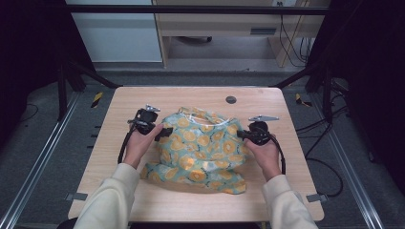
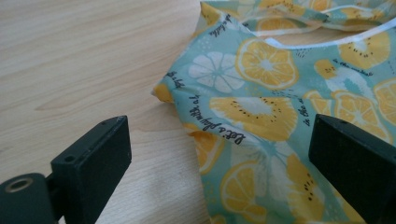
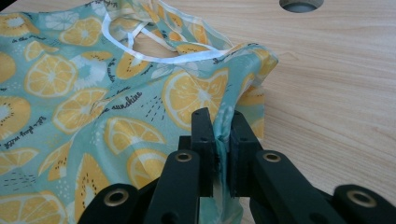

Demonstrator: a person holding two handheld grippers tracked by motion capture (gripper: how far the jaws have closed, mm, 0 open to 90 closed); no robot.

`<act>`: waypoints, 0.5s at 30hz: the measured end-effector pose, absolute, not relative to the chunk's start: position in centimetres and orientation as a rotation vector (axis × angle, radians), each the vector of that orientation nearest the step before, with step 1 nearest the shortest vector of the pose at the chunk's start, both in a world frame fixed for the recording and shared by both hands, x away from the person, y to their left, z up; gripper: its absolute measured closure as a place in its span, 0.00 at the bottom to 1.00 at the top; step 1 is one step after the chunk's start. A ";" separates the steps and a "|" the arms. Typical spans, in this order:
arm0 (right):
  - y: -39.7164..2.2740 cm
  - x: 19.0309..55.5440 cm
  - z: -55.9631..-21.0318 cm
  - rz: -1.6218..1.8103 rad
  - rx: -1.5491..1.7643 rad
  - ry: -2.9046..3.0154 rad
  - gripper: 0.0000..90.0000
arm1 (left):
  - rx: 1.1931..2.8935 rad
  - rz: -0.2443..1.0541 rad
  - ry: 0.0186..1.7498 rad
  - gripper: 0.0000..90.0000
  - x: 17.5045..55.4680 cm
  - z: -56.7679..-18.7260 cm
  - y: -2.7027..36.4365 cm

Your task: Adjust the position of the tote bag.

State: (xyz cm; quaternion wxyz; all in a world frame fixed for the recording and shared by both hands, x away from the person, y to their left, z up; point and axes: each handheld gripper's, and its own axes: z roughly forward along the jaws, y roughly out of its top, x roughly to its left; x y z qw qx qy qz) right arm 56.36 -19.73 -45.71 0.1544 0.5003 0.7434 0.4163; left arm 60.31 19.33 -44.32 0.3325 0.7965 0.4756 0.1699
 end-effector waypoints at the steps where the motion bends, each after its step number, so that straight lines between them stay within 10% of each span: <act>1: -19.7 56.3 -45.6 1.192 1.424 2.131 0.92 | 2.096 0.409 1.248 0.06 60.4 -44.7 19.1; 8: -19.8 56.1 -45.5 1.205 1.407 2.123 0.93 | 2.102 0.309 1.286 0.26 60.4 -45.4 18.6; 9: -19.7 56.0 -45.3 1.210 1.398 2.120 0.94 | 2.113 0.305 1.269 0.49 60.2 -45.5 18.6; 15: -19.9 55.9 -45.0 1.226 1.392 2.118 0.97 | 2.137 0.328 1.166 0.96 59.4 -45.2 18.4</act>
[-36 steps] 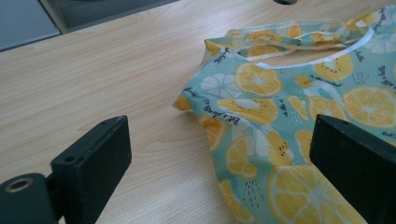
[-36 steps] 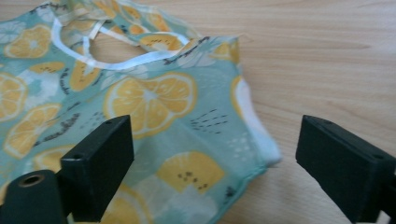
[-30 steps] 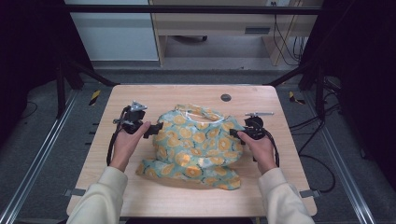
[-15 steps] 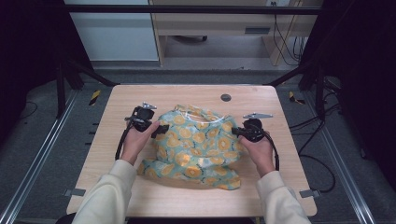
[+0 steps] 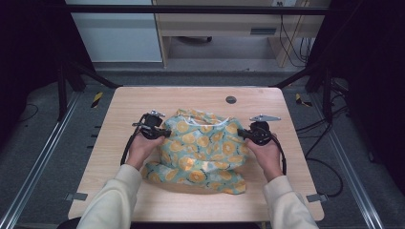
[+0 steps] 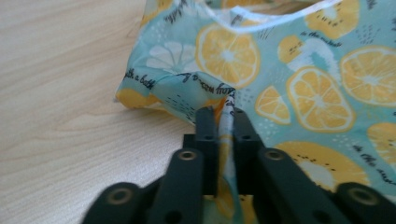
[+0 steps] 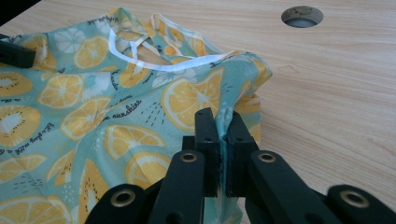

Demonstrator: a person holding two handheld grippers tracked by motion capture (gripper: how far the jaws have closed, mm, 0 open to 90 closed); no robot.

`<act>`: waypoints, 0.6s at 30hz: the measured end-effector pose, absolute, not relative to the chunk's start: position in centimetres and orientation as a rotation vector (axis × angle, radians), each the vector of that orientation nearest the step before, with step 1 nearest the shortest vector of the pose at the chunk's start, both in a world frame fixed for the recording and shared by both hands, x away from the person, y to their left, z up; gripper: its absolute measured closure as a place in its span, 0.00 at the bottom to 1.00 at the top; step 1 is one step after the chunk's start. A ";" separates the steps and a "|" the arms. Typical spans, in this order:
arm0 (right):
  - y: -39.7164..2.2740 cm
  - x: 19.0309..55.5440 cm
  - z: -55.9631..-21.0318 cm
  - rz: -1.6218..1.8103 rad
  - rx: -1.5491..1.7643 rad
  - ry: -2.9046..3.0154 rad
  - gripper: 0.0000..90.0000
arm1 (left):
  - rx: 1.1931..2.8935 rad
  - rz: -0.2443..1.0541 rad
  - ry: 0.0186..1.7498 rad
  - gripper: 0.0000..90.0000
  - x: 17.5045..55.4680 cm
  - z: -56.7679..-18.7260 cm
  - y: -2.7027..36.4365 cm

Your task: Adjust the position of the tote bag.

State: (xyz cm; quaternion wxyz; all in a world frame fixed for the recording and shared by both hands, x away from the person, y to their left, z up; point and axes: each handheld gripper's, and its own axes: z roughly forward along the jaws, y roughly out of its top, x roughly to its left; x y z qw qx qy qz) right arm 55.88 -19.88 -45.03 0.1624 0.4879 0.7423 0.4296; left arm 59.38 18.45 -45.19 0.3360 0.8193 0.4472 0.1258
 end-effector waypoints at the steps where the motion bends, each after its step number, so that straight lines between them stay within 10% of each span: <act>1: -19.9 55.9 -45.0 1.226 1.392 2.118 0.97 | 2.137 0.328 1.166 0.98 59.4 -45.2 18.4; 18: -21.0 51.2 -40.0 1.321 1.197 1.980 0.98 | 1.948 0.644 1.042 1.00 53.8 -40.8 19.2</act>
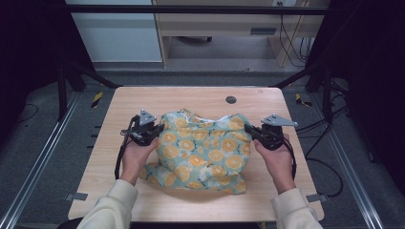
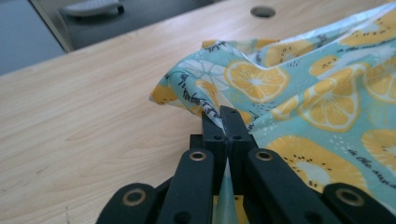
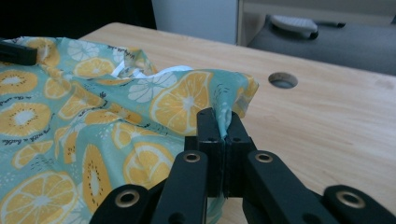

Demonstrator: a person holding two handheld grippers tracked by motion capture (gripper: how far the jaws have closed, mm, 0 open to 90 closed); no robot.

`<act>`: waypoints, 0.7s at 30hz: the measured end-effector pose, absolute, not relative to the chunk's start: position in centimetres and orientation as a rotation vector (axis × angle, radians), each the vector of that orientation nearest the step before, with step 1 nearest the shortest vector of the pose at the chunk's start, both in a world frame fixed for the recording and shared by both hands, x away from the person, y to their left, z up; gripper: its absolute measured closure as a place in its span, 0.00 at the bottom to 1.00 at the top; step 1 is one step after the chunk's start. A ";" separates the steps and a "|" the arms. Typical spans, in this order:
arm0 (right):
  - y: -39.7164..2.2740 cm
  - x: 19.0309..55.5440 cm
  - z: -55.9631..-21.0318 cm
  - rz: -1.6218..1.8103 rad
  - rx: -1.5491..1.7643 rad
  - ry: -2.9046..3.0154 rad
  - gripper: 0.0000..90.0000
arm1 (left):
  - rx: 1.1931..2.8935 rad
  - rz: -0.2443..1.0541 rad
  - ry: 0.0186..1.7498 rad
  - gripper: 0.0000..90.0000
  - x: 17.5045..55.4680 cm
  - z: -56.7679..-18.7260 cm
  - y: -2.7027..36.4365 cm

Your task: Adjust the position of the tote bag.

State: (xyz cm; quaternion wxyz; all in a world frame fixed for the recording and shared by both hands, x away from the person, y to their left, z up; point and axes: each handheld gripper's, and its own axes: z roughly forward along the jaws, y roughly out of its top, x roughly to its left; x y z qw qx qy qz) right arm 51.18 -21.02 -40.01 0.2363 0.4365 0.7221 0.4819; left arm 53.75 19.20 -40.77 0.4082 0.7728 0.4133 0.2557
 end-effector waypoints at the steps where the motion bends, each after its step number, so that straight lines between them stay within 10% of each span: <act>1: -21.3 50.9 -39.7 1.332 1.190 1.956 0.98 | 1.936 0.646 1.038 1.00 53.7 -40.6 19.2; 21: -22.3 51.2 -38.8 1.375 1.174 1.906 0.99 | 1.925 0.705 0.946 1.00 53.4 -38.7 18.9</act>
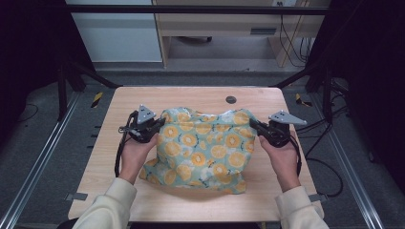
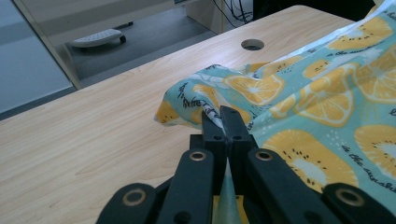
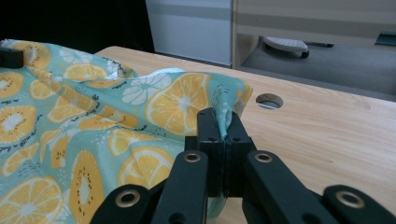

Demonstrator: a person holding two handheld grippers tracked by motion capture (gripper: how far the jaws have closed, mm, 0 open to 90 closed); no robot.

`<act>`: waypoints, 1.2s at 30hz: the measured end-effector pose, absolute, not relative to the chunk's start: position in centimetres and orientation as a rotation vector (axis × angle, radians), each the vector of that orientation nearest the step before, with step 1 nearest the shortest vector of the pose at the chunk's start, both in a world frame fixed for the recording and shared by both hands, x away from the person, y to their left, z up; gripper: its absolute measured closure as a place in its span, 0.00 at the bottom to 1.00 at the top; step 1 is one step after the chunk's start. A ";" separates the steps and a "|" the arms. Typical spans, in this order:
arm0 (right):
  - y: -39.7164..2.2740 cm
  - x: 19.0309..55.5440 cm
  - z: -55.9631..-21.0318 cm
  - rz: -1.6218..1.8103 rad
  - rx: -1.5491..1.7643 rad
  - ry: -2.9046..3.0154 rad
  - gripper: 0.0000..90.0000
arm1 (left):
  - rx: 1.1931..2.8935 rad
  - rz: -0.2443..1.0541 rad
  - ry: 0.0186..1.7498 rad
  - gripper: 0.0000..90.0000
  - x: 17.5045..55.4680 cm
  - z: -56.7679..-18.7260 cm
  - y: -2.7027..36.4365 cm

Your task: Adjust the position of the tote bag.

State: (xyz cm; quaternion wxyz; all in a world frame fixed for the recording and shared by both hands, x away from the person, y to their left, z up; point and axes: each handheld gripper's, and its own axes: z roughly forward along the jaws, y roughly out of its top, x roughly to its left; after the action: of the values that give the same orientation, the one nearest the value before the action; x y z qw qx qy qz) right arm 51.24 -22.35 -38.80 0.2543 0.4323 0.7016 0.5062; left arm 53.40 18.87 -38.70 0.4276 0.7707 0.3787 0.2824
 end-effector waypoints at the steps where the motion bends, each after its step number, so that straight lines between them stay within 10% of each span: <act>1: -22.3 51.2 -38.7 1.384 1.169 1.896 0.99 | 1.921 0.711 0.941 1.00 53.4 -38.7 18.9; 36: -23.6 40.2 -41.2 1.527 1.005 1.869 0.99 | 1.743 0.710 0.778 1.00 44.3 -39.2 20.9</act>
State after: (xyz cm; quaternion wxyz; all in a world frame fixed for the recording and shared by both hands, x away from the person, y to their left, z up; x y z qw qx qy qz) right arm 40.25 -23.60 -41.17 0.2607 0.3711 0.6901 0.5640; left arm 44.34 20.91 -39.22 0.5248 0.7285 0.3253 0.2968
